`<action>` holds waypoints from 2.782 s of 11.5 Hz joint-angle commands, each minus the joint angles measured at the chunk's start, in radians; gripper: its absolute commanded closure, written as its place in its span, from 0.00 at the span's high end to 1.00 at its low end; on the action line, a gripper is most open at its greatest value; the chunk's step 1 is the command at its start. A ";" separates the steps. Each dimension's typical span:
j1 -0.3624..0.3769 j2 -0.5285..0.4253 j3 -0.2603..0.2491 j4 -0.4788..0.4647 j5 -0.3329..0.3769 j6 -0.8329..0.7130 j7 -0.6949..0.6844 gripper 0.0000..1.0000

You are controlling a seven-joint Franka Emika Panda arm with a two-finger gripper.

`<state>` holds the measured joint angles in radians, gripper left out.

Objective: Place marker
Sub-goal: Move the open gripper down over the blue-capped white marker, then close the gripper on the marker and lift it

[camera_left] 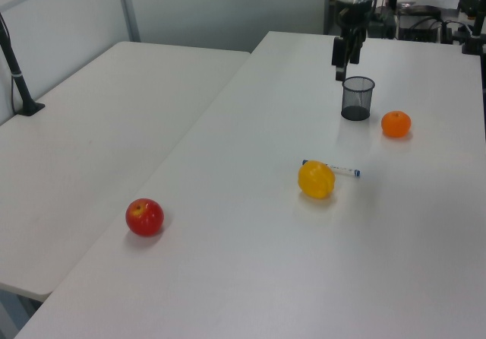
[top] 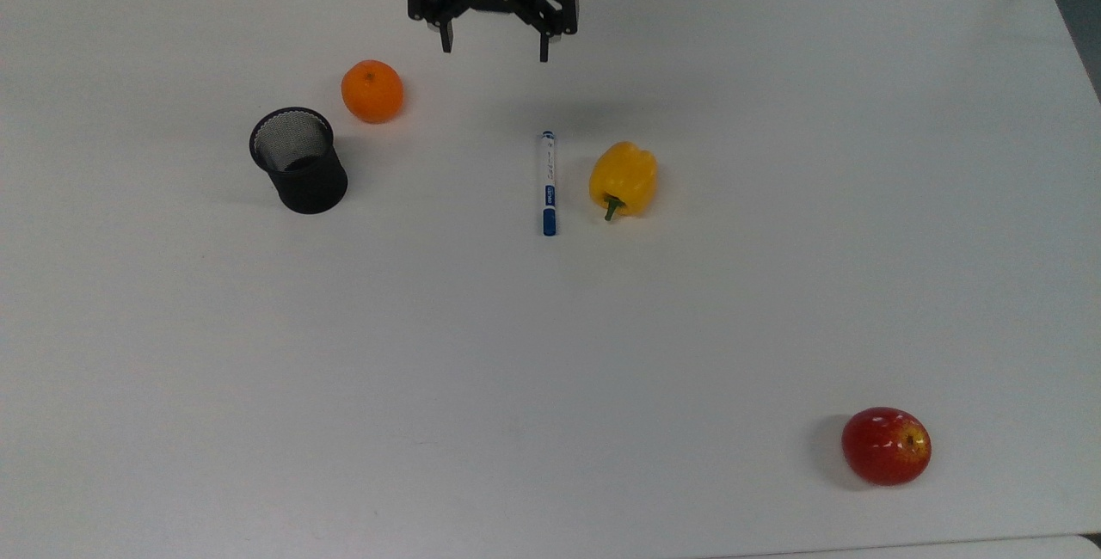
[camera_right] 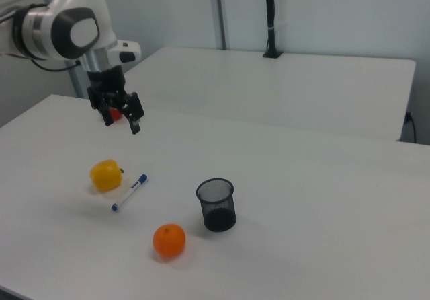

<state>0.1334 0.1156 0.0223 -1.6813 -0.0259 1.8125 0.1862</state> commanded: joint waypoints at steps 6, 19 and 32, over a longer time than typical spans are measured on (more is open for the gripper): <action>0.026 0.183 0.002 -0.086 -0.026 0.215 0.030 1.00; 0.077 0.325 0.001 -0.083 -0.037 0.395 0.035 0.54; 0.077 0.342 0.001 -0.078 -0.058 0.416 0.038 0.09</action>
<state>0.2045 0.4598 0.0259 -1.7574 -0.0646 2.2145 0.1988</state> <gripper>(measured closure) 0.833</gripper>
